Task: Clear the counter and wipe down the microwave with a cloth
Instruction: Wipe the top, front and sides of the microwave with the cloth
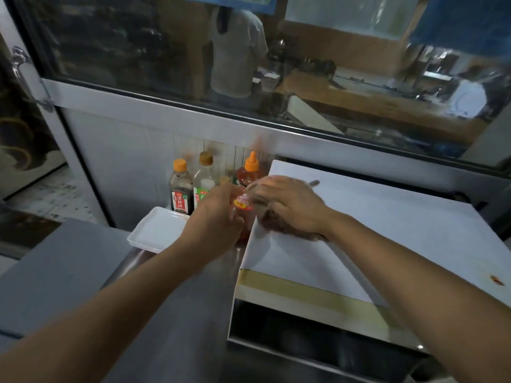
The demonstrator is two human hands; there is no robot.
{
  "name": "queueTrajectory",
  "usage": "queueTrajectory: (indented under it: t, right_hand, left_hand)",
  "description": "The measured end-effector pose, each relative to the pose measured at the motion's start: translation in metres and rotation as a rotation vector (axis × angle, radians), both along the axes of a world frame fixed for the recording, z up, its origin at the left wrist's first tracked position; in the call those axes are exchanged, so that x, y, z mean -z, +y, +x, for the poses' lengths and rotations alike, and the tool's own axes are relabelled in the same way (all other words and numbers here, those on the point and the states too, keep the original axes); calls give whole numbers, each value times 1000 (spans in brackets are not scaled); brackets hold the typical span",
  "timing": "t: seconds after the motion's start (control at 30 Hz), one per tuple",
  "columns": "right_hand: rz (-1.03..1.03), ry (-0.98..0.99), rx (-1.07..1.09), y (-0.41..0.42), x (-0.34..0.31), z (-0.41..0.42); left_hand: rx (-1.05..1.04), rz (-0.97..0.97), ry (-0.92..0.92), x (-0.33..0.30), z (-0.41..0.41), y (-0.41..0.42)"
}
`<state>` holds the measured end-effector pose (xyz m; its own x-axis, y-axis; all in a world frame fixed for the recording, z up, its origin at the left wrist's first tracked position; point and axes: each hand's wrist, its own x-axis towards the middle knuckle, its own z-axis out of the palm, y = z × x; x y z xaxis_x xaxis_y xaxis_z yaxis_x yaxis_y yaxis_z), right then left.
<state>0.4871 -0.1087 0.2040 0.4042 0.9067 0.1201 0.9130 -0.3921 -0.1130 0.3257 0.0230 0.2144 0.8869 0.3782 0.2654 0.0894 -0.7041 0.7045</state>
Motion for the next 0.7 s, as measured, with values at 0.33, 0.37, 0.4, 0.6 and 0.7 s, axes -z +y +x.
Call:
queueTrajectory:
  t: [0.33, 0.37, 0.4, 0.6, 0.7]
  right_hand:
    - [66, 71, 32, -88, 1, -102]
    - [56, 97, 133, -102, 1, -89]
    - [50, 104, 247, -116, 1, -75]
    - [-53, 13, 618, -113, -4, -78]
    - [-43, 1, 502, -96, -1, -120]
  left_hand:
    - [108, -29, 33, -12, -25, -12]
    - [135, -17, 65, -9, -27, -17]
    - [159, -5, 101, -6, -29, -22]
    - [235, 128, 139, 9, -35, -33]
    - [249, 148, 120, 9, -38, -33]
